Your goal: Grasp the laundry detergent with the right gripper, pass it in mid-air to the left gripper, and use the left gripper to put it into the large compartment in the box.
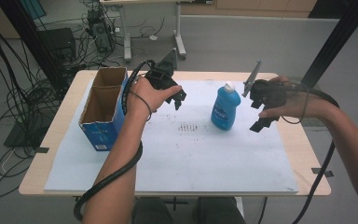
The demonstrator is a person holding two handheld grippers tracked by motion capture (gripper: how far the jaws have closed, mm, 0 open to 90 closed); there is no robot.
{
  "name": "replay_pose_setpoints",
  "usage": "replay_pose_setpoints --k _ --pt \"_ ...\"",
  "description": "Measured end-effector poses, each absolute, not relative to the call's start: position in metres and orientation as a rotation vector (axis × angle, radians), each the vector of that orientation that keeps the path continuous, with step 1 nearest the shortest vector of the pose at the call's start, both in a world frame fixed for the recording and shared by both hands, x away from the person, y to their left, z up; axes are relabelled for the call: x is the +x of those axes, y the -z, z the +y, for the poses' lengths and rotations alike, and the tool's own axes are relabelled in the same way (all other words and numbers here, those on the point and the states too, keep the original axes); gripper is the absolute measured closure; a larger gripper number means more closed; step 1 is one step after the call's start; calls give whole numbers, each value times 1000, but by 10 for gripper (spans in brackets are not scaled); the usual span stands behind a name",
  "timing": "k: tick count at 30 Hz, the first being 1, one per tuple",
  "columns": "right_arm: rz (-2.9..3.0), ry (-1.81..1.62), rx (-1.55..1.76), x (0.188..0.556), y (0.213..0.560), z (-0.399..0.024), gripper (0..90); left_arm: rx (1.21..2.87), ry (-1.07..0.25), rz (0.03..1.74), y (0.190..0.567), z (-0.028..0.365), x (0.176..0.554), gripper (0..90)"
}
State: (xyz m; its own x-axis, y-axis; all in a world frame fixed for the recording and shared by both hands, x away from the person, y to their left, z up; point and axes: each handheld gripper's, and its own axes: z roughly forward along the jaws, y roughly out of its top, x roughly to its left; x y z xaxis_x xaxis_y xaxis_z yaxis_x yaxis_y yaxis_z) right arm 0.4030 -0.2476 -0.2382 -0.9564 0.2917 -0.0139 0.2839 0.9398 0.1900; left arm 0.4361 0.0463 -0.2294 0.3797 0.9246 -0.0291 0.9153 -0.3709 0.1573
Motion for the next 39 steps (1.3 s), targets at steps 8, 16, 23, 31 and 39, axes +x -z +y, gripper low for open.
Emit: replay_pose_setpoints --k 8,16,23,31,39 --pt "2963 -330 607 411 244 -271 58 2488 -81 1674 235 45 437 65" --pt "2900 -366 732 420 257 -286 60 2489 -86 1668 237 43 441 66" --pt "2864 -439 826 428 278 -291 61 2492 -81 1672 240 44 444 66" --pt "2846 -510 887 434 299 -285 60 2496 -76 1674 242 44 445 66" --pt "2818 -588 926 439 320 -276 60 2487 -75 1683 243 49 446 65"
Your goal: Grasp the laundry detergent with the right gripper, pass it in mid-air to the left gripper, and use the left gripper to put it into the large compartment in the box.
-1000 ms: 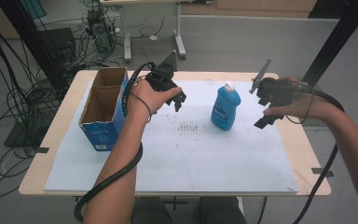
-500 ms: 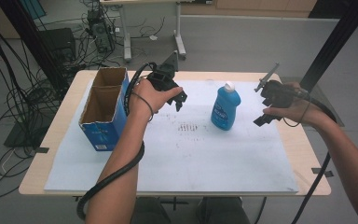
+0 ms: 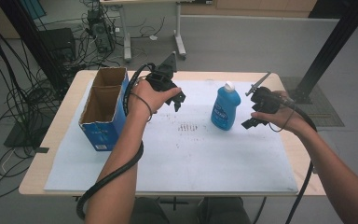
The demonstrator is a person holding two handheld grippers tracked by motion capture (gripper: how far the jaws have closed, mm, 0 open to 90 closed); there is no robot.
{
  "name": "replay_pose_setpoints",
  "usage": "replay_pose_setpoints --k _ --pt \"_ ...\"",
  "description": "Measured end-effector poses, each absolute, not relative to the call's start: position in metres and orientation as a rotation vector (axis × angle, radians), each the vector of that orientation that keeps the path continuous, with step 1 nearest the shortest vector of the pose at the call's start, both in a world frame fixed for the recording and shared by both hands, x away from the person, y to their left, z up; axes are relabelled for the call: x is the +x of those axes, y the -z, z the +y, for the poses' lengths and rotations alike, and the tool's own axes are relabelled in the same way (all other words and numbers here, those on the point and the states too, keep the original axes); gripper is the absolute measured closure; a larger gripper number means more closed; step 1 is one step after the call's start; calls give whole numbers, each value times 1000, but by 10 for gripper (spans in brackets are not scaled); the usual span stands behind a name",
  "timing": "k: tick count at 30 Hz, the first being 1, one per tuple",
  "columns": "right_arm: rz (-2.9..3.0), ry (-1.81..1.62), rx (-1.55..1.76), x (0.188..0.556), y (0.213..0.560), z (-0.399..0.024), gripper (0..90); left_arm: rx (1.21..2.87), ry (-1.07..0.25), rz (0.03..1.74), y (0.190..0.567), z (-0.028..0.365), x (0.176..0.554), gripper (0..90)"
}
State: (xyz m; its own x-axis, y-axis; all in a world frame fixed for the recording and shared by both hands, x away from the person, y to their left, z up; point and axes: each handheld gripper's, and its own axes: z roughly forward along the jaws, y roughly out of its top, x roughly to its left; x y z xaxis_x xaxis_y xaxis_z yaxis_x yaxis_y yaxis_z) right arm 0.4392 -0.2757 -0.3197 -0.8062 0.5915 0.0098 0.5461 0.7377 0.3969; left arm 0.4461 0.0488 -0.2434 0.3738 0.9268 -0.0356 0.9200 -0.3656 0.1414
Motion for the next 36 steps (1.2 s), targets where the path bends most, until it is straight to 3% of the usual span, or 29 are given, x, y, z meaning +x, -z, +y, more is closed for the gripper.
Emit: replay_pose_setpoints --k 36 --pt "2531 -956 1005 451 362 -250 37 2488 -67 1700 251 54 449 65"
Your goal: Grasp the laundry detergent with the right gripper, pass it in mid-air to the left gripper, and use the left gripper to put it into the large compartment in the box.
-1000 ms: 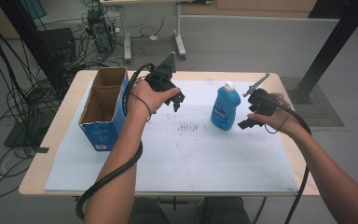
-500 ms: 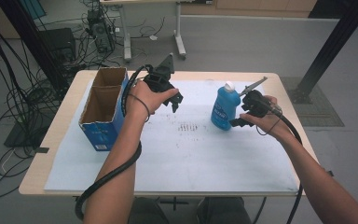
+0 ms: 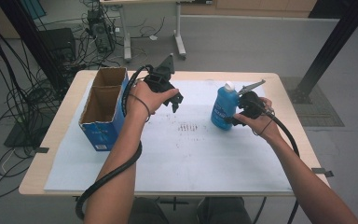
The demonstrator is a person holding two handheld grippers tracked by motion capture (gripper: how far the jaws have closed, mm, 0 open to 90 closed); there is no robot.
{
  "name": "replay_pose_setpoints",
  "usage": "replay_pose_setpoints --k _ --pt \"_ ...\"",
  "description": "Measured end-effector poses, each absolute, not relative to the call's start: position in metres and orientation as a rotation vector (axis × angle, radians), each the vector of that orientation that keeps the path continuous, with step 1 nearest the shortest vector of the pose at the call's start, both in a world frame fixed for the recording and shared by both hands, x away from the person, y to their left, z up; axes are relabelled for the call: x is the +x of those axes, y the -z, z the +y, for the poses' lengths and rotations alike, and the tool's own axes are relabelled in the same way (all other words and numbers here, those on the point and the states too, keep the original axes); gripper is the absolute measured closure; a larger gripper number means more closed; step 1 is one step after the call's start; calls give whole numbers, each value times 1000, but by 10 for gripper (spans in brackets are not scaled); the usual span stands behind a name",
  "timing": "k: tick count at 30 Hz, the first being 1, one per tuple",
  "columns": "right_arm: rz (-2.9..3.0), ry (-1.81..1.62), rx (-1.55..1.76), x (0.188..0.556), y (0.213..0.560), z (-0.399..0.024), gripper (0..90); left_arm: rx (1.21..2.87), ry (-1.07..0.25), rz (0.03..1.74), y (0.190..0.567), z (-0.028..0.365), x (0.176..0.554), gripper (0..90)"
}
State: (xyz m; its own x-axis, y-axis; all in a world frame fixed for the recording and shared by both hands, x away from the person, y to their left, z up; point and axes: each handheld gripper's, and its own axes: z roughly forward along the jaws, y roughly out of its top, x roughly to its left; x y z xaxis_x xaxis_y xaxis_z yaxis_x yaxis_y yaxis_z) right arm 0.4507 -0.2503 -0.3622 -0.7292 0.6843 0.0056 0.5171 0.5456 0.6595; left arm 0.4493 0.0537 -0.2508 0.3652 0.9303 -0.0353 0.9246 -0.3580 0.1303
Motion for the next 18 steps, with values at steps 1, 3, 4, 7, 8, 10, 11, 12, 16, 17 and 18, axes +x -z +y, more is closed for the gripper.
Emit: replay_pose_setpoints --k 1,3,4,7,8,10,11,12,16,17,18 --pt "2522 -963 1003 451 363 -250 37 2486 -67 1702 251 54 449 65" --pt "2506 -972 996 451 367 -250 38 2484 -65 1706 251 54 449 65" --pt "2499 -967 998 452 369 -250 36 2487 -63 1705 251 54 449 65" --pt "2494 -993 1027 452 375 -250 36 2489 -66 1703 250 54 449 65" --pt "2484 -998 1026 452 376 -251 32 2490 -68 1702 250 54 449 65" --pt "2470 -1012 1034 452 378 -250 32 2486 -68 1707 250 53 449 65" --pt "2465 -1016 1042 453 379 -250 33 2490 -70 1702 249 53 449 65" --pt "2460 -1014 1043 453 380 -250 33 2487 -74 1702 249 53 449 65" --pt "2435 -1017 1033 454 381 -247 32 2488 -74 1696 248 53 449 65" --pt "2432 -1020 1035 454 382 -246 33 2488 -74 1696 248 53 449 65" --pt "2429 -1022 1028 454 382 -246 34 2487 -72 1697 248 53 449 65"
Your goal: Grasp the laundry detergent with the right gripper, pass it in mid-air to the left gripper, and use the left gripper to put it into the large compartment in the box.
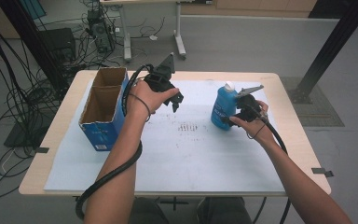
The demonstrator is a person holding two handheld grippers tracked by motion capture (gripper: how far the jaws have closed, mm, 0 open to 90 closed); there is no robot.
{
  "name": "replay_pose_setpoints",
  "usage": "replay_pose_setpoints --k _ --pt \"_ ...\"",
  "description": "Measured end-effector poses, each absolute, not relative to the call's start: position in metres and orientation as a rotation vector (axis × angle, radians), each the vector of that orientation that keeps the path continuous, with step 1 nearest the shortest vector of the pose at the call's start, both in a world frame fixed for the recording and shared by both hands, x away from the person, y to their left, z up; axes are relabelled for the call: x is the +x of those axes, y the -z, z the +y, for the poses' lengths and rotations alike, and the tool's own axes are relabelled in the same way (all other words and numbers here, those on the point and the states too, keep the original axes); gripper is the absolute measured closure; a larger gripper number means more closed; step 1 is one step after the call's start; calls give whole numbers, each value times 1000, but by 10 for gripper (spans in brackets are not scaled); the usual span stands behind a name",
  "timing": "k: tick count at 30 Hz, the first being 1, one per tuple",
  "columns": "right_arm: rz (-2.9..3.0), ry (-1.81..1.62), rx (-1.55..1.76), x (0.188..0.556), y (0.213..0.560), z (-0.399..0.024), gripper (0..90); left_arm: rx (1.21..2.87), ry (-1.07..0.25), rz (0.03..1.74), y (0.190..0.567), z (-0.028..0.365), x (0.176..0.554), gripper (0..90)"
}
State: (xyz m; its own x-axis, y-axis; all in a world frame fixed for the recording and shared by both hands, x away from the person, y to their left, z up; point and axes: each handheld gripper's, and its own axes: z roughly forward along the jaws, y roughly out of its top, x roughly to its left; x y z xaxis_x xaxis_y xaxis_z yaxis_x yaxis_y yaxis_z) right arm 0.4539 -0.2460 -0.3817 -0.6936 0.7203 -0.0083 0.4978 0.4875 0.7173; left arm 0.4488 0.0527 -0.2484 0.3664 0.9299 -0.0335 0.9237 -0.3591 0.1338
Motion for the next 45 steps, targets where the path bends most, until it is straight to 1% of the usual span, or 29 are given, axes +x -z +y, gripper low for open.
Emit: replay_pose_setpoints --k 45 --pt "2364 -1092 1002 458 385 -240 29 2487 -76 1699 248 53 447 65"
